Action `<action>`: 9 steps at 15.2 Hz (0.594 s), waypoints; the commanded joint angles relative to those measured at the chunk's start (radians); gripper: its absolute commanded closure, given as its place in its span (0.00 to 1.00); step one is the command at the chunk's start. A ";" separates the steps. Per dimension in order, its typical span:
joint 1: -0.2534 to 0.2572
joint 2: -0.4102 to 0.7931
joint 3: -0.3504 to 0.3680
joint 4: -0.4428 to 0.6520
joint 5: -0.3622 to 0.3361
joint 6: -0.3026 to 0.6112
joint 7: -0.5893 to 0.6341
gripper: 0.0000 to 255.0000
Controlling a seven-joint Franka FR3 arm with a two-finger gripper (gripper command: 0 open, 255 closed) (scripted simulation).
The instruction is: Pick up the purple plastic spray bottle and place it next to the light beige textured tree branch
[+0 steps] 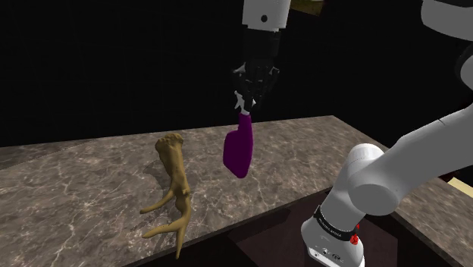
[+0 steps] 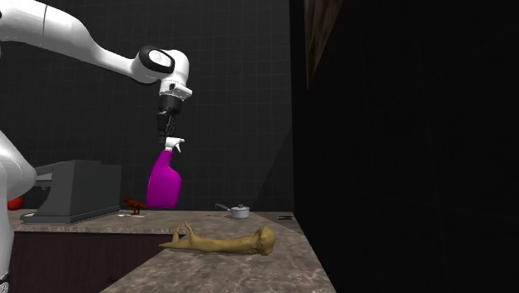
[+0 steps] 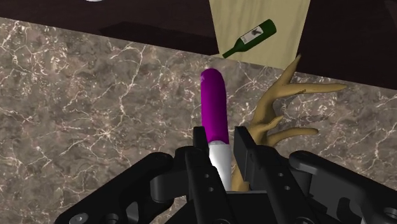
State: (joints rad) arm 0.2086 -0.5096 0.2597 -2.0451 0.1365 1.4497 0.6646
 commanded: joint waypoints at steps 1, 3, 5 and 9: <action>0.001 -0.005 0.001 -0.033 0.001 0.028 -0.003 1.00; 0.002 -0.012 0.002 -0.065 0.003 0.054 -0.005 1.00; 0.003 -0.017 0.004 -0.096 0.005 0.080 -0.006 1.00; 0.006 -0.025 0.009 -0.156 0.010 0.132 -0.009 1.00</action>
State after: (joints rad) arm 0.2137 -0.5326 0.2676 -2.1861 0.1453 1.5677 0.6564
